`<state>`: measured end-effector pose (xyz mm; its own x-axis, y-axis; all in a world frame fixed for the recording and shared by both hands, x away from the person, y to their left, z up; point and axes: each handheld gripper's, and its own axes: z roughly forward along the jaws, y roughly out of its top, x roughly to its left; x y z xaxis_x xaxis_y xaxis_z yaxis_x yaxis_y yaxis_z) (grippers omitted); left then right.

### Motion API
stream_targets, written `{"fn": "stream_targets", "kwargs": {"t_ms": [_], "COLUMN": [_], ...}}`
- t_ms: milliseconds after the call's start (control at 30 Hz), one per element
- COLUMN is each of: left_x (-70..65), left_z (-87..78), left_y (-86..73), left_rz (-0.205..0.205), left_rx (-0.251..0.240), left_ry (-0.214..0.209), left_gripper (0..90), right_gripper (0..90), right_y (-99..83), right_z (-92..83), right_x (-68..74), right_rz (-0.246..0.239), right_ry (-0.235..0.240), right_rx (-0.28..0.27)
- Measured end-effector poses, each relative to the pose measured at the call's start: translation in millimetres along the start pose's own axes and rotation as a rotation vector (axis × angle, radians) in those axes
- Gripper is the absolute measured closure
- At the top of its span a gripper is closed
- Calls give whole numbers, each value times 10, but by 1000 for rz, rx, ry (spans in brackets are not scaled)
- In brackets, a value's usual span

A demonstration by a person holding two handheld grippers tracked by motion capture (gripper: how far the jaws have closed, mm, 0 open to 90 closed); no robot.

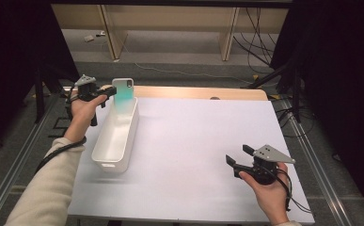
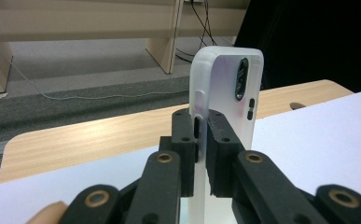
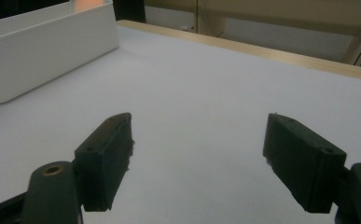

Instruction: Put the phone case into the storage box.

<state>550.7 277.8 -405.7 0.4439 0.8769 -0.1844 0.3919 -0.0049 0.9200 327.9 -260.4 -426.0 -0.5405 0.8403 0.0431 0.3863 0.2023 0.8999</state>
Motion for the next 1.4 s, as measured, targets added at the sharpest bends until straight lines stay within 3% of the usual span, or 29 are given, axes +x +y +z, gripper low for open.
{"fn": "stream_targets", "kwargs": {"t_ms": [467,500,533,600,1100,1133,1400], "left_x": [15,18,16,22,44,43,47], "left_z": [60,63,66,72,89,90,105], "left_y": [-71,-75,-81,-92,-138,-140,-154], "left_rz": [-3,-2,-7,-6,-6,-6,-9], "left_rx": [22,23,23,30,47,49,57], "left_ry": [6,5,5,4,19,22,34], "left_gripper": [826,826,826,826,821,820,809], "right_gripper": [252,252,252,252,252,252,252], "right_y": [2,-6,3,-3,-5,2,1], "right_z": [-8,14,-13,2,10,-7,-6], "right_x": [-2,4,2,-4,1,1,1], "right_rz": [8,15,16,0,9,9,9], "right_ry": [6,5,10,-1,5,9,9], "right_rx": [6,-18,13,3,-7,13,14]}}
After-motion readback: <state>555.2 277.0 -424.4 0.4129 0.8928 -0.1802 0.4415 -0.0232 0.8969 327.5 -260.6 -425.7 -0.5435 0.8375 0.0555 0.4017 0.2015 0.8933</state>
